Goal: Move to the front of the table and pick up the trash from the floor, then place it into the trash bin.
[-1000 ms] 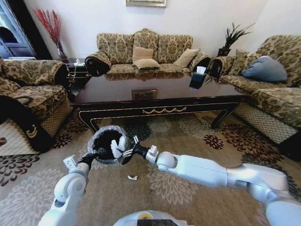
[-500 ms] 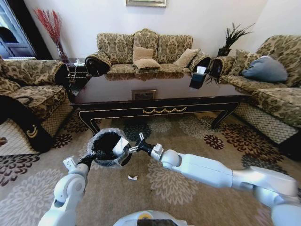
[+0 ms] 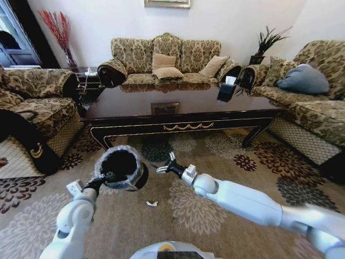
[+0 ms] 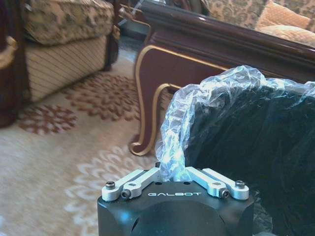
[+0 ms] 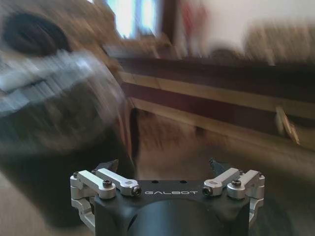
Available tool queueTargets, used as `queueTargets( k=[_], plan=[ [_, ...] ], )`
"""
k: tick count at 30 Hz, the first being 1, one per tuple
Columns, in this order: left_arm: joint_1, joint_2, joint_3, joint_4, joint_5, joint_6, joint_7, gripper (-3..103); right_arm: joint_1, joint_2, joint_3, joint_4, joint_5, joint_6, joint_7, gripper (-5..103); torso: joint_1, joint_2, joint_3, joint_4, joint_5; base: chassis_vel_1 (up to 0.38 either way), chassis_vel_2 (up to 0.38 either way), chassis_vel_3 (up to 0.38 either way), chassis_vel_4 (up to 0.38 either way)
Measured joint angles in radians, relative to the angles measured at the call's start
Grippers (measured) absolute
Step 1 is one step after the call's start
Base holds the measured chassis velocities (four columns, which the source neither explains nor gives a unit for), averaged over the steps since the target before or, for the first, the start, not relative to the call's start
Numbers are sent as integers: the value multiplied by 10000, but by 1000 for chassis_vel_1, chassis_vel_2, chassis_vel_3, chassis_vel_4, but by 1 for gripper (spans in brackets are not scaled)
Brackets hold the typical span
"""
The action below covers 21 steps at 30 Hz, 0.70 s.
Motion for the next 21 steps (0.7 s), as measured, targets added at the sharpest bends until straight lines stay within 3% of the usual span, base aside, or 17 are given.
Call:
queueTargets(
  k=[1, 2, 3, 7, 11, 21],
  plan=[
    [3, 194, -247, 33, -157, 15, -47, 2, -203, 237, 147, -133, 521, -1060, 851, 100, 0, 0, 1, 2, -2, 0, 0, 0, 0],
    [11, 303, -386, 26, -321, 46, -82, 2, -315, 427, 200, -228, 961, -1558, 1433, 100, 0, 0, 0, 3, -3, 0, 0, 0, 0],
    [11, 303, -386, 26, -321, 46, -82, 2, -315, 427, 200, -228, 961, -1558, 1433, 100, 0, 0, 0, 3, -3, 0, 0, 0, 0],
    [146, 753, -796, -214, -760, 150, -146, 2, -792, 1213, 174, -632, 2305, -2783, 3515, 100, 0, 0, 0, 3, -2, 0, 0, 0, 0],
    [238, 900, -919, -277, -818, 170, -159, 2, -1058, 1555, -6, -1058, 2121, -2803, 3434, 100, 0, 0, 0, 2, -2, 0, 0, 0, 0],
    [433, 768, -949, -464, -658, 176, -189, 2, -1322, 2496, -1647, -2662, 404, -2133, 2335, 100, 0, 0, 1, 3, -2, 0, 0, 0, 0]
  ],
)
